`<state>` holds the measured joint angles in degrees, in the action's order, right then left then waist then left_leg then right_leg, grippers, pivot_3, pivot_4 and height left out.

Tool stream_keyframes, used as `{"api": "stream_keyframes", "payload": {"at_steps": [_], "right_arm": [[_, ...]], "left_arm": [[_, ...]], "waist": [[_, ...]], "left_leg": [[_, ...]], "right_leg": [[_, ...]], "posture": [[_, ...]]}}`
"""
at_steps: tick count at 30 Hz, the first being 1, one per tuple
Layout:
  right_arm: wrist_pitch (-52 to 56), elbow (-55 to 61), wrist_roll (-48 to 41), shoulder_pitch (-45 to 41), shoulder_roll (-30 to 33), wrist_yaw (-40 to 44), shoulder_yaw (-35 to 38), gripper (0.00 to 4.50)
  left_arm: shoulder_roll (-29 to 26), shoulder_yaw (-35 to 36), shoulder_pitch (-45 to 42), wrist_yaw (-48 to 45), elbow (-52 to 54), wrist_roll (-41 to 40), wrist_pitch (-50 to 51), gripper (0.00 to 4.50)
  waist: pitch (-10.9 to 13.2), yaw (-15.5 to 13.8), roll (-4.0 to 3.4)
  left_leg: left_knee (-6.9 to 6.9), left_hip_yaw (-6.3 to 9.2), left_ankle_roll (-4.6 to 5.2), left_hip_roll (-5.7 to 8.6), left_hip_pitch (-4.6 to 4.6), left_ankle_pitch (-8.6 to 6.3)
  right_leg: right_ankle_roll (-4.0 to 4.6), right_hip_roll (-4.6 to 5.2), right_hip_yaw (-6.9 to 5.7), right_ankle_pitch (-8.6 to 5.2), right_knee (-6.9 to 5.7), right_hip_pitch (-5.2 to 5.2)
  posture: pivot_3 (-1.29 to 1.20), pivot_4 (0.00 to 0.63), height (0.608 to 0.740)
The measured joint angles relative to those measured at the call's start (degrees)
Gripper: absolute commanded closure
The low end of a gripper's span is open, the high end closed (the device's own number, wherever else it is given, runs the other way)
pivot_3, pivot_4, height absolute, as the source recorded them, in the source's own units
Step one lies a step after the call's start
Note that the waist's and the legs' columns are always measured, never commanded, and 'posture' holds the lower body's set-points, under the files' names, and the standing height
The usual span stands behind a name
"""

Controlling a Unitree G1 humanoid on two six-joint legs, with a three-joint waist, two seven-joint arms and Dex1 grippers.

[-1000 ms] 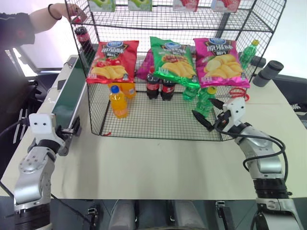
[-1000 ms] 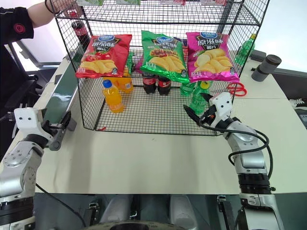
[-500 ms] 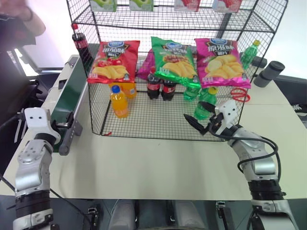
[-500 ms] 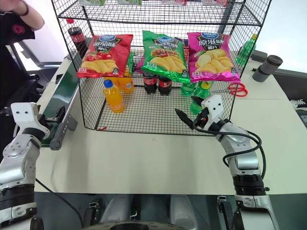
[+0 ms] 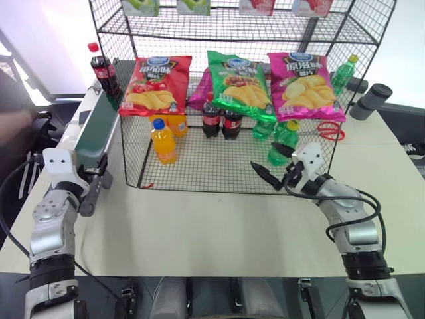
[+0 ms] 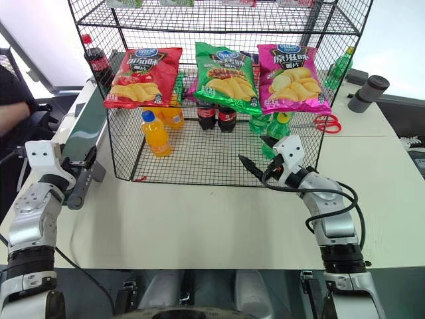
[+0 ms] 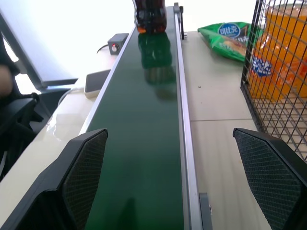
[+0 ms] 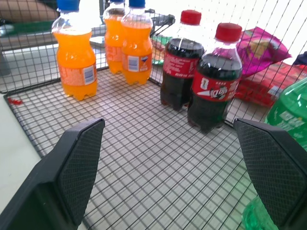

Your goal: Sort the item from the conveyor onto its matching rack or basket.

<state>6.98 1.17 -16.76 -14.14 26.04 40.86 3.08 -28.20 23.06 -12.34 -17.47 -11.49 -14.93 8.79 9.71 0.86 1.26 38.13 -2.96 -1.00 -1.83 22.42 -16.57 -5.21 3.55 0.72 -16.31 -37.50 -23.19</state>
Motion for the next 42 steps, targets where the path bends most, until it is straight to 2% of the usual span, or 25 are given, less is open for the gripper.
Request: {"api": "stream_keyframes", "payload": {"at_steps": [23,42], "right_arm": [[-1.8,-0.5,0.8,-0.3,-0.1,0.0,0.0,0.02],[-1.7,0.2,0.8,0.3,0.2,-1.0,0.3,0.02]], "left_arm": [[-0.6,1.0,1.2,2.1,-1.3,1.7,-4.8,0.0],[-0.2,0.9,-2.9,3.5,-6.4,0.6,-6.0,0.0]], "waist": [[0.0,0.0,0.0],[0.0,-0.1,0.0]], "left_leg": [[0.0,0.01,0.0,0.0,0.0,0.0],[-0.01,0.0,0.0,0.0,0.0,0.0]], "right_leg": [[0.0,0.02,-0.01,0.0,0.0,0.0],[-0.01,0.02,-0.02,0.0,0.0,0.0]], "posture": [[0.0,0.15,0.74],[0.0,0.15,0.74]]}}
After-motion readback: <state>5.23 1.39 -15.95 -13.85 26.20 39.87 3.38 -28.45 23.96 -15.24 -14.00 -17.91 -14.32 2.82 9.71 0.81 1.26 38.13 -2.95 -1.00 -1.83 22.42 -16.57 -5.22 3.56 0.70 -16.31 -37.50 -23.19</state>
